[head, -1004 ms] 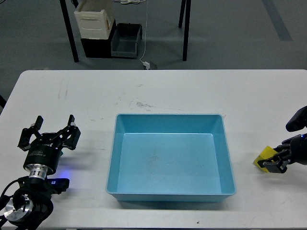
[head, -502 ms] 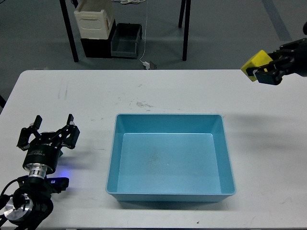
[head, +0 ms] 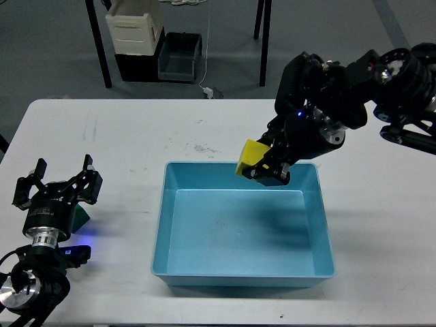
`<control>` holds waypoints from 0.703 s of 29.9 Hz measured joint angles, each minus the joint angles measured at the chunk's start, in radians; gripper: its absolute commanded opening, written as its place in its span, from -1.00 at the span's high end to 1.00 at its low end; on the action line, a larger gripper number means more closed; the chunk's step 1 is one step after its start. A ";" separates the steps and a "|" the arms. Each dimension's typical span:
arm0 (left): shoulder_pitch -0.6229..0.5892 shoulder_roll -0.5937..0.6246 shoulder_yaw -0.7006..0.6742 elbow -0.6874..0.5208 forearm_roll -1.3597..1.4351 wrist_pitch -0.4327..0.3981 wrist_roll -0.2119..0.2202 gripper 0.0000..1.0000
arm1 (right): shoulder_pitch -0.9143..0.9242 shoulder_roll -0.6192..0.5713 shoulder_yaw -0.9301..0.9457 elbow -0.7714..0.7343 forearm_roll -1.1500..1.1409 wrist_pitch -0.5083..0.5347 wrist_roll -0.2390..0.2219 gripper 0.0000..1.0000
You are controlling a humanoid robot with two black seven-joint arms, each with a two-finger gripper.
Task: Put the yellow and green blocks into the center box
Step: 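Lift the yellow cube and carry it over the blue box, then lower the yellow cube into the box and open the right gripper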
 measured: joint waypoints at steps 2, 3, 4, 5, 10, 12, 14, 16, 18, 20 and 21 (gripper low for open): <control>0.000 0.000 -0.003 0.000 0.000 0.000 0.000 -1.00 | -0.005 0.044 -0.035 -0.015 -0.002 0.000 0.000 0.69; -0.001 0.000 -0.003 0.000 0.000 0.000 0.000 -1.00 | -0.008 0.066 -0.056 -0.025 -0.006 0.000 0.000 0.68; -0.001 -0.001 -0.003 0.000 0.000 0.000 0.000 -1.00 | -0.011 0.083 -0.077 -0.033 -0.008 0.000 0.000 0.67; -0.003 0.000 -0.004 0.000 0.000 0.000 0.000 -1.00 | -0.014 0.101 -0.102 -0.043 -0.011 0.000 0.000 0.64; -0.010 -0.001 -0.009 0.000 0.000 0.000 0.000 -1.00 | -0.037 0.181 -0.182 -0.071 -0.015 0.000 0.000 0.01; -0.010 -0.001 -0.020 0.000 0.000 0.000 0.000 -1.00 | -0.054 0.211 -0.189 -0.090 -0.015 0.000 0.000 -0.51; -0.011 0.000 -0.030 0.000 0.000 0.000 0.001 -1.00 | -0.068 0.232 -0.190 -0.114 -0.008 0.000 0.000 -0.94; -0.012 0.000 -0.044 0.000 0.000 0.000 0.002 -1.00 | -0.087 0.248 -0.190 -0.141 -0.001 0.000 0.000 -0.95; -0.012 0.001 -0.061 0.000 -0.005 0.000 0.002 -1.00 | -0.101 0.256 -0.189 -0.160 0.004 0.000 0.000 -0.95; -0.012 0.001 -0.073 -0.001 -0.011 0.000 0.002 -1.00 | -0.109 0.258 -0.189 -0.171 0.007 0.000 0.000 -0.95; -0.014 0.002 -0.074 -0.001 -0.012 0.000 0.002 -1.00 | -0.111 0.258 -0.189 -0.174 0.008 0.000 0.000 -0.95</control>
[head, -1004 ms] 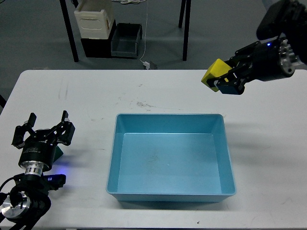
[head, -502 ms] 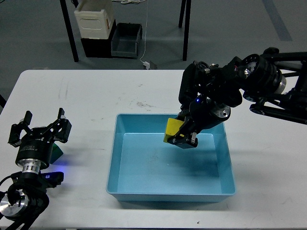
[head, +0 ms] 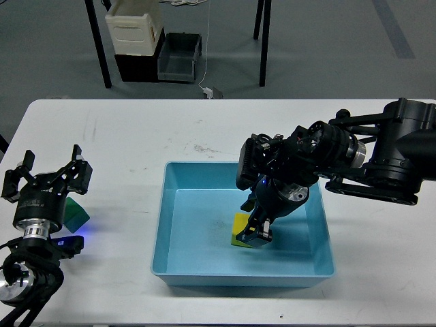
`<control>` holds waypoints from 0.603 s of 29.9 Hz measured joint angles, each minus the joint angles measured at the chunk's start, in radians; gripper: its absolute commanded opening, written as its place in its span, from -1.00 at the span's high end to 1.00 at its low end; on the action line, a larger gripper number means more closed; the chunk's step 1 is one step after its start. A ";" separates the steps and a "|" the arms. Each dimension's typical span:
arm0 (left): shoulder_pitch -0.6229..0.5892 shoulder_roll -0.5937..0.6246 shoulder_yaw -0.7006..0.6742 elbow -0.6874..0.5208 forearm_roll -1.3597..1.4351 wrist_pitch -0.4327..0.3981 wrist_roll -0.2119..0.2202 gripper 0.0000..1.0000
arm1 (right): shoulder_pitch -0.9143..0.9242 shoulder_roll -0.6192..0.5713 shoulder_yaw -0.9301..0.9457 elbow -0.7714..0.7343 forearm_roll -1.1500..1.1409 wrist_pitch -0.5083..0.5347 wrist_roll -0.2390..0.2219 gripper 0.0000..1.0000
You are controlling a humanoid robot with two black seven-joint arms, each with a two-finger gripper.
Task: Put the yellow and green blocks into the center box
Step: 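Lower the yellow cube into the box and open the right gripper, then withdraw the right gripper up and away from the box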
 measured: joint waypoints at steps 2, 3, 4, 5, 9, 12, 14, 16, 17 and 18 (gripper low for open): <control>-0.007 0.002 0.004 0.000 -0.001 0.002 0.005 -1.00 | -0.002 -0.003 0.002 -0.003 0.001 0.000 0.000 -0.95; -0.012 0.002 0.006 0.000 -0.001 0.010 0.007 -1.00 | -0.002 -0.007 0.005 -0.004 0.001 0.000 0.000 -0.95; -0.017 0.003 0.007 0.000 -0.001 0.023 0.007 -1.00 | -0.002 -0.013 0.010 -0.004 0.002 0.000 0.000 -0.95; -0.020 0.005 0.007 0.000 -0.001 0.034 0.008 -1.00 | -0.002 -0.024 0.019 -0.004 0.004 0.000 0.000 -0.95; -0.046 0.032 0.008 0.000 0.010 0.058 0.008 -1.00 | 0.003 -0.094 0.117 -0.004 0.027 0.000 0.000 -0.95; -0.075 0.081 0.006 -0.001 0.035 0.059 0.003 -1.00 | -0.012 -0.145 0.247 -0.003 0.038 0.000 0.000 -0.95; -0.097 0.126 0.002 -0.001 0.072 0.060 0.002 -1.00 | -0.044 -0.172 0.347 0.002 0.040 -0.012 0.000 -0.95; -0.120 0.173 0.000 0.000 0.114 0.060 0.003 -1.00 | -0.090 -0.183 0.446 0.005 0.041 -0.054 0.000 -0.95; -0.133 0.200 -0.001 0.001 0.136 0.060 0.003 -1.00 | -0.121 -0.182 0.497 0.005 0.042 -0.084 0.000 -0.95; -0.149 0.226 -0.002 0.004 0.157 0.059 0.005 -1.00 | -0.155 -0.177 0.545 0.005 0.042 -0.115 0.000 -0.95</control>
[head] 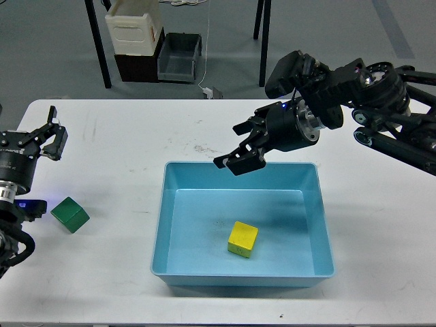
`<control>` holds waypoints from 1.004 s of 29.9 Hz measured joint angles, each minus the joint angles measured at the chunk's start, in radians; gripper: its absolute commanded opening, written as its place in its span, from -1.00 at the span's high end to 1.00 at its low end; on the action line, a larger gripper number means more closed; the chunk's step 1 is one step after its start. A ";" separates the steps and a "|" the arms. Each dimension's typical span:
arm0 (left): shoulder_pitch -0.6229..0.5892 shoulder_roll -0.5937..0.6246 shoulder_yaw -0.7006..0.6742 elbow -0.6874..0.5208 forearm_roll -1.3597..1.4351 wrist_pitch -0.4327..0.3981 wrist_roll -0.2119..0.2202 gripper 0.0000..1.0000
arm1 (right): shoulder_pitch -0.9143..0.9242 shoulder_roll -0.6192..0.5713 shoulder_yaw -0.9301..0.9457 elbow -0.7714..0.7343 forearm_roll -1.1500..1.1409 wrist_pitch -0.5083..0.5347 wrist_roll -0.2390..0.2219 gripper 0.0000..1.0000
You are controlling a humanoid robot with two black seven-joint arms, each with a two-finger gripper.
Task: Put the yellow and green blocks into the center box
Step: 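Withdraw the right gripper up and away from the box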
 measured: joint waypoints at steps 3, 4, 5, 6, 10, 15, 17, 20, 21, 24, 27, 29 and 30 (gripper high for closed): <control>-0.045 0.078 -0.002 0.021 0.074 -0.002 0.001 -1.00 | -0.103 0.034 0.123 0.010 0.000 -0.073 0.000 -0.95; -0.061 0.099 -0.003 0.031 0.105 -0.002 0.002 -1.00 | -0.132 0.048 0.156 0.016 0.000 -0.088 0.000 -0.95; -0.080 0.126 -0.003 0.043 0.146 -0.002 0.003 -1.00 | -0.164 0.063 0.196 0.022 0.000 -0.101 0.000 -0.95; -0.102 0.146 -0.003 0.054 0.181 -0.003 0.003 -1.00 | -0.190 0.074 0.230 0.026 0.001 -0.111 0.000 -0.95; -0.196 0.207 0.002 0.131 0.296 -0.010 0.016 -1.00 | -0.322 0.127 0.395 0.052 0.002 -0.154 0.000 -0.95; -0.330 0.226 0.012 0.292 0.411 -0.030 0.048 -1.00 | -0.478 0.163 0.597 0.129 0.013 -0.172 -0.003 -0.95; -0.373 0.227 0.012 0.339 0.467 -0.031 0.049 -1.00 | -0.532 0.174 0.668 0.165 0.044 -0.178 -0.011 -0.95; -0.427 0.225 0.012 0.409 0.570 -0.030 0.035 -1.00 | -0.600 0.184 0.762 0.212 0.126 -0.203 -0.043 -0.95; -0.440 0.222 0.012 0.425 0.609 -0.032 0.022 -1.00 | -0.621 0.186 0.793 0.227 0.161 -0.216 -0.060 -0.95; -0.458 0.219 0.012 0.448 0.716 -0.037 -0.051 -1.00 | -0.687 0.200 0.893 0.264 0.245 -0.248 -0.109 -0.95; -0.473 0.224 0.012 0.445 0.860 -0.047 -0.100 -1.00 | -0.763 0.216 0.995 0.290 0.302 -0.259 -0.134 -0.95; -0.501 0.228 0.012 0.442 0.999 -0.051 -0.108 -0.99 | -0.815 0.219 1.049 0.312 0.328 -0.262 -0.138 -0.95; -0.519 0.230 0.012 0.438 1.102 -0.052 -0.109 -0.99 | -0.848 0.220 1.075 0.329 0.340 -0.263 -0.138 -0.96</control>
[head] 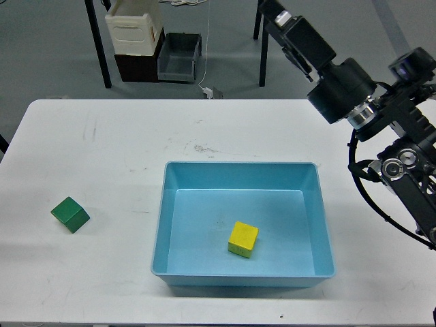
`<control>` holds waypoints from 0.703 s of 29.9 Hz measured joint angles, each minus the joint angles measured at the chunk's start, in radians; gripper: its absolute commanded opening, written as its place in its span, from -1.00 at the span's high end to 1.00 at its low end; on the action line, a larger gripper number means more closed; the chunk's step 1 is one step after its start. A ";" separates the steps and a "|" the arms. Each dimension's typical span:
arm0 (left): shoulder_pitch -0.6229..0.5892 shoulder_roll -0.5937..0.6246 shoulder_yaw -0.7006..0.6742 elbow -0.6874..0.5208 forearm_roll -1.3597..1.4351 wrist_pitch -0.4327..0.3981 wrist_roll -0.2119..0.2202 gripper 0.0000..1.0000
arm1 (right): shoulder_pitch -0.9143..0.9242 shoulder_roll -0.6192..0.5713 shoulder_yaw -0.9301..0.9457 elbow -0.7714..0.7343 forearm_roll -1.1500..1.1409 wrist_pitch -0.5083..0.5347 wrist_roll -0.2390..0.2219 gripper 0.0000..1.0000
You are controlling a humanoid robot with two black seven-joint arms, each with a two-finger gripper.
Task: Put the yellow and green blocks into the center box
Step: 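Withdraw the right gripper up and away from the box, then move the left gripper over the green cube and lower it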
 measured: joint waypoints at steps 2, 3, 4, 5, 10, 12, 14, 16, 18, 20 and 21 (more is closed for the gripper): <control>-0.023 0.003 0.000 -0.008 0.151 -0.001 -0.001 -0.99 | -0.060 0.002 0.049 0.037 0.015 -0.003 0.000 -0.96; -0.031 0.004 0.000 -0.011 0.229 -0.001 -0.001 -0.99 | -0.094 0.005 0.078 0.057 0.020 -0.006 -0.001 -0.97; -0.038 0.005 -0.001 -0.014 0.294 0.000 -0.001 -0.99 | -0.128 0.012 0.107 0.078 0.023 -0.011 -0.001 -0.99; -0.045 0.005 -0.001 -0.019 0.345 0.003 -0.001 -0.99 | -0.164 0.023 0.137 0.098 0.024 -0.020 0.000 -0.99; -0.053 0.011 0.007 -0.035 0.518 0.001 -0.001 -1.00 | -0.328 0.060 0.218 0.160 0.026 -0.084 0.001 -0.99; -0.054 0.016 0.032 -0.061 0.588 -0.004 -0.001 -1.00 | -0.377 0.061 0.230 0.164 0.026 -0.100 0.001 -0.99; -0.070 0.031 0.080 -0.115 0.675 -0.006 -0.001 -1.00 | -0.422 0.062 0.236 0.163 0.035 -0.109 0.001 -0.99; -0.091 0.054 0.132 -0.164 0.736 -0.006 -0.001 -1.00 | -0.456 0.063 0.239 0.160 0.067 -0.113 0.000 -0.99; -0.111 0.071 0.187 -0.208 0.790 -0.006 -0.001 -1.00 | -0.480 0.063 0.243 0.159 0.118 -0.114 -0.001 -0.99; -0.134 0.094 0.246 -0.249 0.848 -0.007 -0.001 -0.99 | -0.498 0.062 0.253 0.157 0.180 -0.113 -0.008 -1.00; -0.143 0.103 0.275 -0.268 0.882 -0.007 -0.001 -0.99 | -0.505 0.060 0.261 0.154 0.210 -0.110 -0.014 -1.00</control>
